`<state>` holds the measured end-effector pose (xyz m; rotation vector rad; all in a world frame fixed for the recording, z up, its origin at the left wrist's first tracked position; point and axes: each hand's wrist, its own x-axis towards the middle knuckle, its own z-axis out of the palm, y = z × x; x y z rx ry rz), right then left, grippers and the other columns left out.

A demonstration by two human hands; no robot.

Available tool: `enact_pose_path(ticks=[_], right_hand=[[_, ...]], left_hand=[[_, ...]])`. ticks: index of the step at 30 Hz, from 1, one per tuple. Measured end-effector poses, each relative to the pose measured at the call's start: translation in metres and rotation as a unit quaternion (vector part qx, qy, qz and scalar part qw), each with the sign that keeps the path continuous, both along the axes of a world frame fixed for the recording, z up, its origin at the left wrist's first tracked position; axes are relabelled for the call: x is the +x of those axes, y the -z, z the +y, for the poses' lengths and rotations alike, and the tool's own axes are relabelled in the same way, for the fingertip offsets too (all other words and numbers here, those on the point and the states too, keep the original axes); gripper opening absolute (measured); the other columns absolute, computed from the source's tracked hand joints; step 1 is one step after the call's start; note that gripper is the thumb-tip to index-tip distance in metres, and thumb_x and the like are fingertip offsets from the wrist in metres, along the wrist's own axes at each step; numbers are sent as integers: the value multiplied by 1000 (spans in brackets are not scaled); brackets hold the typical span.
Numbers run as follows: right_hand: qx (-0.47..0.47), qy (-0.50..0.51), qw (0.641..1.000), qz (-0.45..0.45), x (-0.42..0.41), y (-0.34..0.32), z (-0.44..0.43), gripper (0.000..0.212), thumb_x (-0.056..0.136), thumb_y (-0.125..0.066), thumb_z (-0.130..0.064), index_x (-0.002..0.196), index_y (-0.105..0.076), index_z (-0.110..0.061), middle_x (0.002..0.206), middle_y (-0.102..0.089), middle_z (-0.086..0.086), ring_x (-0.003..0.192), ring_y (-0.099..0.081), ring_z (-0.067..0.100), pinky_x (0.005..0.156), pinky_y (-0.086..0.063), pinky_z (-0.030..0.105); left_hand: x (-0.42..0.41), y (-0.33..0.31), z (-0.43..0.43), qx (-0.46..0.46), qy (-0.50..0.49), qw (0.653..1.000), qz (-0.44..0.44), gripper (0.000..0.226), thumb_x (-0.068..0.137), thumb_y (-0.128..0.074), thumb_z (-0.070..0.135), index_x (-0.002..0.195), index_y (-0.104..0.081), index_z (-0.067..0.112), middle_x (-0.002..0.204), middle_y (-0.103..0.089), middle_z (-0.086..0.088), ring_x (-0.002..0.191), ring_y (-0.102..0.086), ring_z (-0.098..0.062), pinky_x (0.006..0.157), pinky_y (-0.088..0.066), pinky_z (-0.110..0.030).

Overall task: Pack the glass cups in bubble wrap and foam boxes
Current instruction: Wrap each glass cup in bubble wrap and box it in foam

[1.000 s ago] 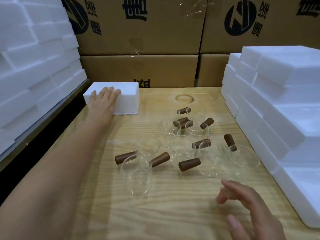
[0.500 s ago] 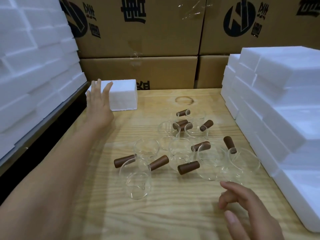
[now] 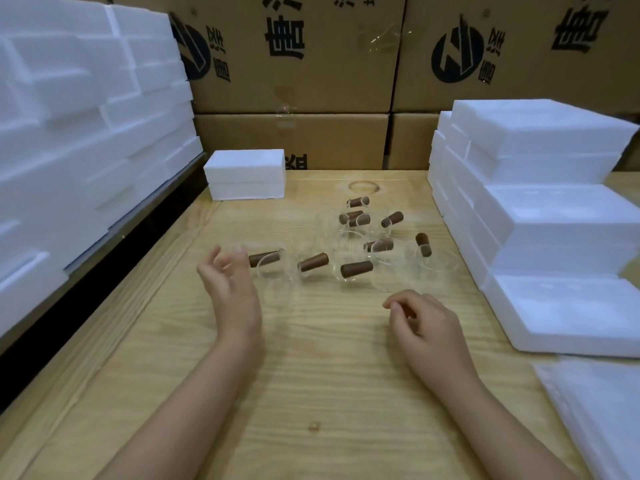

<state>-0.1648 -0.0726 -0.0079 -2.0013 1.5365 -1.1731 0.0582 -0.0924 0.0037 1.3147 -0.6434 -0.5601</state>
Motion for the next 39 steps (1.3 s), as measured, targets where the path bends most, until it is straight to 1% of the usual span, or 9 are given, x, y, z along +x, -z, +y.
enact_pose_path(ticks=[6,11,16,19,23,25,28,30,39], right_hand=[[14,-2,1000,-10,-1,0,-1,13,89,-58,-9,85,-67,-17,76,-65,-5,74,-55,11,67,-37,19],[26,-3,999,-21,0,1,-1,14,89,-57,-10,85,-67,-18,77,-67,-2,76,-56,14,69,-40,23],[33,-4,999,-27,-1,2,-2,14,89,-57,-11,84,-67,-19,76,-66,-1,76,-56,15,71,-42,26],[32,-7,999,-26,-1,3,-3,14,89,-57,-10,84,-67,-19,74,-65,-4,74,-56,11,69,-40,19],[19,-10,999,-36,-1,5,-4,14,89,-58,-9,84,-67,-18,67,-62,-5,67,-53,10,62,-38,16],[5,-18,998,-63,-1,5,-3,15,91,-57,-11,85,-65,-23,62,-60,-2,61,-53,12,59,-40,20],[13,-56,986,-159,1,2,-1,10,92,-52,-37,99,-59,-35,67,-63,3,53,-50,9,54,-39,17],[46,-91,961,-258,3,0,-1,27,89,-46,-47,111,-55,-34,72,-64,1,53,-47,7,53,-39,17],[46,-54,912,-404,11,-8,4,25,100,-42,-15,80,-57,-11,65,-66,-7,49,-43,0,49,-38,14]], left_hand=[[-34,11,10,74,31,986,-149,93,73,-83,28,143,-22,20,128,-32,-4,116,-38,-13,101,-32,-26],[-28,22,2,76,54,971,-222,84,76,-76,13,140,-22,20,134,-37,-9,120,-45,-22,90,-33,-23],[-28,26,3,80,48,970,-226,82,70,-79,19,135,-29,20,131,-37,-5,105,-41,-8,82,-32,-10],[-28,25,6,60,28,970,-232,72,68,-81,19,125,-37,17,121,-33,3,109,-48,-12,89,-35,-16],[-35,17,13,-15,-7,968,-251,67,65,-83,17,114,-37,20,114,-33,5,96,-42,10,85,-34,-4],[-39,14,18,-82,-13,960,-269,67,62,-81,21,114,-39,12,113,-35,-1,96,-40,14,84,-33,-3],[-48,12,25,-165,60,948,-265,66,60,-74,32,112,-37,14,110,-41,-13,95,-49,-13,88,-40,-17],[-55,13,26,-187,134,936,-267,65,61,-74,34,112,-35,23,108,-46,-21,93,-53,-23,89,-43,-25],[-62,21,21,-161,300,895,-288,74,62,-82,41,119,-35,32,118,-50,-13,111,-58,-21,95,-48,-28]])
